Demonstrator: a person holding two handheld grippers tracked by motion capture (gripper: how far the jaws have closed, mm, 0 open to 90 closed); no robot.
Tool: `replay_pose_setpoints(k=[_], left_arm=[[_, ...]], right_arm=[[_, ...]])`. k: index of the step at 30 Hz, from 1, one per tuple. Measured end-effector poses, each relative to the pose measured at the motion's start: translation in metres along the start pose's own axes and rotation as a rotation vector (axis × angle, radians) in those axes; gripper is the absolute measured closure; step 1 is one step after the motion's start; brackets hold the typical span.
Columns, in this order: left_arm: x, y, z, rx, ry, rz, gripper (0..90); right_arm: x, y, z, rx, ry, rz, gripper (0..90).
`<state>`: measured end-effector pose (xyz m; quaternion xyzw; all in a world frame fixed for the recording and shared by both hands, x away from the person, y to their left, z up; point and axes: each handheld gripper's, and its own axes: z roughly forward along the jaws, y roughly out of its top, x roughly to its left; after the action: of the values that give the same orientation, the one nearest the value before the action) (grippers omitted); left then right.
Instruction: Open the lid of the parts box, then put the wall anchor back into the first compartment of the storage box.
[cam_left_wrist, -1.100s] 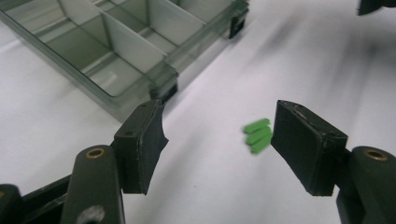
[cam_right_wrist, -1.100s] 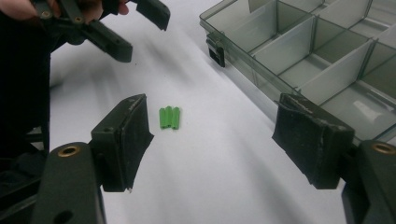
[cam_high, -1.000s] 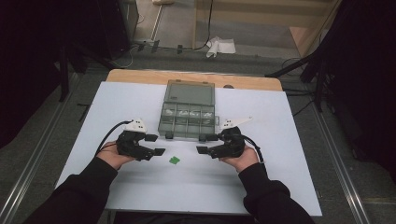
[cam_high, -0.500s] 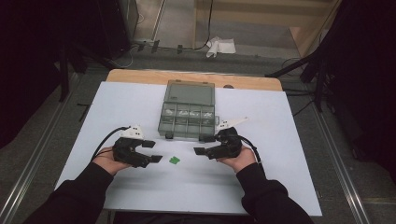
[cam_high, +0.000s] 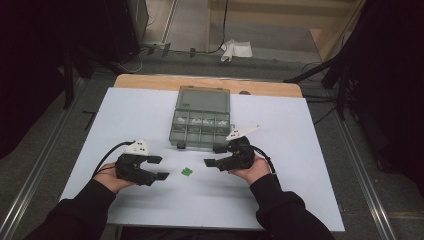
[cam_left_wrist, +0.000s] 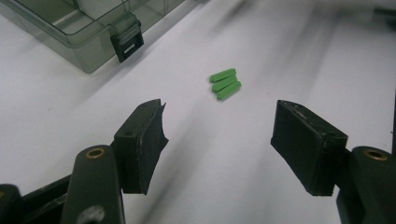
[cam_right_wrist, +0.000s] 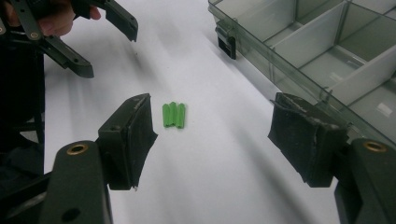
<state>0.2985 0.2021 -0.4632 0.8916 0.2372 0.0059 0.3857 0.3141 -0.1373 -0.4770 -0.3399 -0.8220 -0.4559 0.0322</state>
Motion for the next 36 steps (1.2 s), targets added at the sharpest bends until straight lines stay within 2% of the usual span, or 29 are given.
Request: replay_pose_setpoints(k=[3, 5, 6, 11, 13, 16, 22, 23, 28, 31, 33, 36], left_arm=[[-0.001, -0.001, -0.003, 0.028, 0.003, 0.009, 33.1], [-0.002, -0.003, -0.004, 0.031, 0.0, 0.012, 33.1], [-0.002, -0.005, -0.002, 0.009, -0.007, 0.008, 33.1], [-0.003, -0.008, -0.003, 0.02, -0.01, 0.008, 33.0], [-0.003, -0.008, -0.005, 0.048, -0.008, 0.015, 33.1], [-0.003, -0.01, -0.004, 0.025, -0.016, 0.01, 33.0], [-0.002, -0.011, -0.004, 0.029, -0.016, 0.007, 33.1], [-0.002, -0.011, -0.005, 0.043, -0.012, 0.008, 33.0], [-0.001, -0.013, -0.004, 0.026, -0.017, 0.003, 33.0], [-0.001, -0.013, -0.006, 0.055, -0.009, 0.005, 33.0], [-0.001, -0.014, -0.004, 0.034, -0.014, 0.002, 33.0], [-0.001, -0.015, -0.005, 0.035, -0.012, -0.002, 33.1]], right_arm=[[0.001, 0.0, 0.002, 0.002, 0.001, -0.005, 31.7], [0.002, 0.001, 0.004, 0.006, 0.002, -0.008, 31.9], [0.002, 0.001, 0.005, 0.01, -0.002, -0.012, 32.0], [0.003, 0.001, 0.008, 0.005, -0.008, -0.018, 32.6], [0.003, 0.001, 0.008, 0.005, -0.012, -0.019, 32.7], [0.003, 0.001, 0.009, 0.004, -0.018, -0.012, 32.7], [0.005, 0.001, 0.013, 0.005, -0.018, -0.014, 33.0], [0.005, 0.001, 0.014, 0.005, -0.02, -0.017, 33.0], [0.006, 0.003, 0.02, 0.021, -0.024, -0.026, 33.2], [0.006, 0.003, 0.022, 0.023, -0.024, -0.029, 33.6], [0.006, 0.003, 0.024, 0.03, -0.024, -0.032, 33.8], [0.008, 0.003, 0.028, 0.041, -0.024, -0.036, 34.3]])
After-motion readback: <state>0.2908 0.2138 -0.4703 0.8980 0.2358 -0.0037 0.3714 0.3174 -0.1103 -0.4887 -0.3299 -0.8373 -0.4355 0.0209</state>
